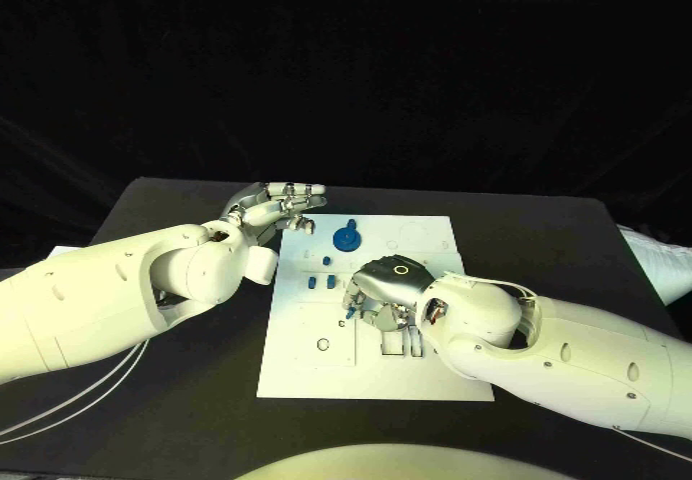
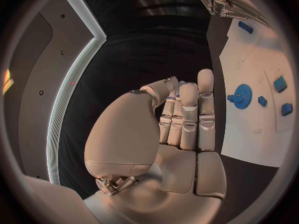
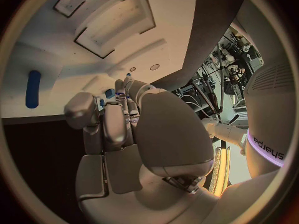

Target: Assemble the parts on the task board

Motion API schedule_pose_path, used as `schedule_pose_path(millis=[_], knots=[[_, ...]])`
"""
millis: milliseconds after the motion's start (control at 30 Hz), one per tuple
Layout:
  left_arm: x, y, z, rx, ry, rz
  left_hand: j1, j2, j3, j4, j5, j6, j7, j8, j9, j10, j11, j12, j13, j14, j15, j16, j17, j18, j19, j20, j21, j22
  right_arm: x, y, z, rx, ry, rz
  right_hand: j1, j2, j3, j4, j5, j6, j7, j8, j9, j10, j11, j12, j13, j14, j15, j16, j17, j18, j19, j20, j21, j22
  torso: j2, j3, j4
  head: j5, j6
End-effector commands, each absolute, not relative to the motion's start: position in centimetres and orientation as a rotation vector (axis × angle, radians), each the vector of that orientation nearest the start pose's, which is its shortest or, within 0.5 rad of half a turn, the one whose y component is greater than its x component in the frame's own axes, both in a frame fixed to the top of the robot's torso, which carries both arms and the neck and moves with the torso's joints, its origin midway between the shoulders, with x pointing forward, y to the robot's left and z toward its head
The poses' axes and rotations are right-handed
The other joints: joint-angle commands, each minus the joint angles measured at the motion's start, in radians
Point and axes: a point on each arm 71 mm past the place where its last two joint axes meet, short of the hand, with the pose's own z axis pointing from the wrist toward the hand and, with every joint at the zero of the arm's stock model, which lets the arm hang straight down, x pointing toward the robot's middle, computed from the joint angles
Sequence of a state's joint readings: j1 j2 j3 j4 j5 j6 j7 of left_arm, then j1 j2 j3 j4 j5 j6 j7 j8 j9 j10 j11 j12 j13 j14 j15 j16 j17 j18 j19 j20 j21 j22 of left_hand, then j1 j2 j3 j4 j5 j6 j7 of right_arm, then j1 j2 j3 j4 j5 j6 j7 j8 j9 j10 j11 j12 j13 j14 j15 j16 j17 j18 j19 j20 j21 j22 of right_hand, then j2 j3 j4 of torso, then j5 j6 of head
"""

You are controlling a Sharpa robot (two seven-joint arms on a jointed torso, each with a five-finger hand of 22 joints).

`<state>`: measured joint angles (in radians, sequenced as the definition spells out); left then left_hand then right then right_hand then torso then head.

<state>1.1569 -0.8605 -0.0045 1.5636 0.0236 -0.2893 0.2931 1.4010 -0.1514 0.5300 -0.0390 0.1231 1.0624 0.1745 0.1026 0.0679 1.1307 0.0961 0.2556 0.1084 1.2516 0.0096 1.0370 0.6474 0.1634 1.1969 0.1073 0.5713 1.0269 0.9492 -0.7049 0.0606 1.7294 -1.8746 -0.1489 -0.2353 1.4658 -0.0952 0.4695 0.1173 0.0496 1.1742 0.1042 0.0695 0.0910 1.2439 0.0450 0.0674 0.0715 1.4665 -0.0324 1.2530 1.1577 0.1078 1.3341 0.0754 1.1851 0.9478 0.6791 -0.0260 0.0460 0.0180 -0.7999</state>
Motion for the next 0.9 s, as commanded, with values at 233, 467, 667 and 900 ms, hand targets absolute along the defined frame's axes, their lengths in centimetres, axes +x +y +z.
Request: schedule_pose_path(millis=[233,467,667,900], knots=[[47.8,20.1,-18.9,-1.209,1.525,-1.578,-0.004,0.009,-0.004,-0.003,-0.002,-0.004,0.0,0.001,-0.001,-0.007,0.0,0.006,0.002,-0.007,-0.002,-0.006,-0.001,0.019,-0.002,-0.001,-0.003,-0.002,38.9,-7.2,-23.9,-0.608,1.719,0.706,-0.01,0.001,0.004,-0.001,0.006,0.003,0.007,0.002,0.001,0.005,0.005,-0.003,-0.001,0.044,0.005,-0.004,-0.001,0.009,0.006,0.0,0.002,-0.001,-0.001,-0.0001,-0.0013,0.002,-0.005],[47.7,20.1,-18.9,-1.208,1.527,-1.579,-0.004,0.009,-0.004,-0.003,-0.002,-0.004,0.0,0.001,-0.001,-0.007,0.0,0.006,0.002,-0.007,-0.002,-0.006,-0.001,0.019,-0.002,-0.001,-0.003,-0.002,39.0,-6.9,-24.0,-0.609,1.711,0.698,-0.011,0.001,0.004,-0.002,0.006,0.002,0.008,0.002,0.001,0.004,0.006,-0.004,-0.002,0.044,0.005,-0.004,-0.001,0.009,0.006,0.001,0.002,0.0,-0.001,0.0003,-0.0015,0.004,-0.009],[47.7,20.1,-18.9,-1.208,1.53,-1.58,-0.005,0.009,-0.005,-0.003,-0.002,-0.005,0.0,0.001,-0.001,-0.009,0.001,0.007,0.002,-0.008,-0.001,-0.007,-0.003,0.019,-0.003,-0.001,-0.004,-0.002,38.9,-6.4,-24.2,-0.613,1.713,0.699,-0.013,0.0,0.004,-0.003,0.006,0.002,0.009,0.002,0.002,0.004,0.006,-0.004,-0.002,0.044,0.006,-0.003,0.0,0.008,0.006,0.001,0.003,0.0,-0.001,0.0001,-0.0004,0.006,-0.011],[47.7,20.2,-18.9,-1.208,1.534,-1.578,-0.005,0.009,-0.005,-0.003,-0.002,-0.005,0.0,0.001,-0.001,-0.009,0.001,0.007,0.002,-0.008,-0.001,-0.007,-0.003,0.019,-0.003,-0.001,-0.004,-0.002,38.7,-6.1,-24.4,-0.621,1.722,0.699,-0.014,0.0,0.004,-0.003,0.007,0.002,0.01,0.002,0.002,0.004,0.007,-0.004,-0.002,0.044,0.006,-0.003,0.0,0.008,0.006,0.001,0.003,0.0,-0.002,0.0,-0.0006,0.008,-0.016]])
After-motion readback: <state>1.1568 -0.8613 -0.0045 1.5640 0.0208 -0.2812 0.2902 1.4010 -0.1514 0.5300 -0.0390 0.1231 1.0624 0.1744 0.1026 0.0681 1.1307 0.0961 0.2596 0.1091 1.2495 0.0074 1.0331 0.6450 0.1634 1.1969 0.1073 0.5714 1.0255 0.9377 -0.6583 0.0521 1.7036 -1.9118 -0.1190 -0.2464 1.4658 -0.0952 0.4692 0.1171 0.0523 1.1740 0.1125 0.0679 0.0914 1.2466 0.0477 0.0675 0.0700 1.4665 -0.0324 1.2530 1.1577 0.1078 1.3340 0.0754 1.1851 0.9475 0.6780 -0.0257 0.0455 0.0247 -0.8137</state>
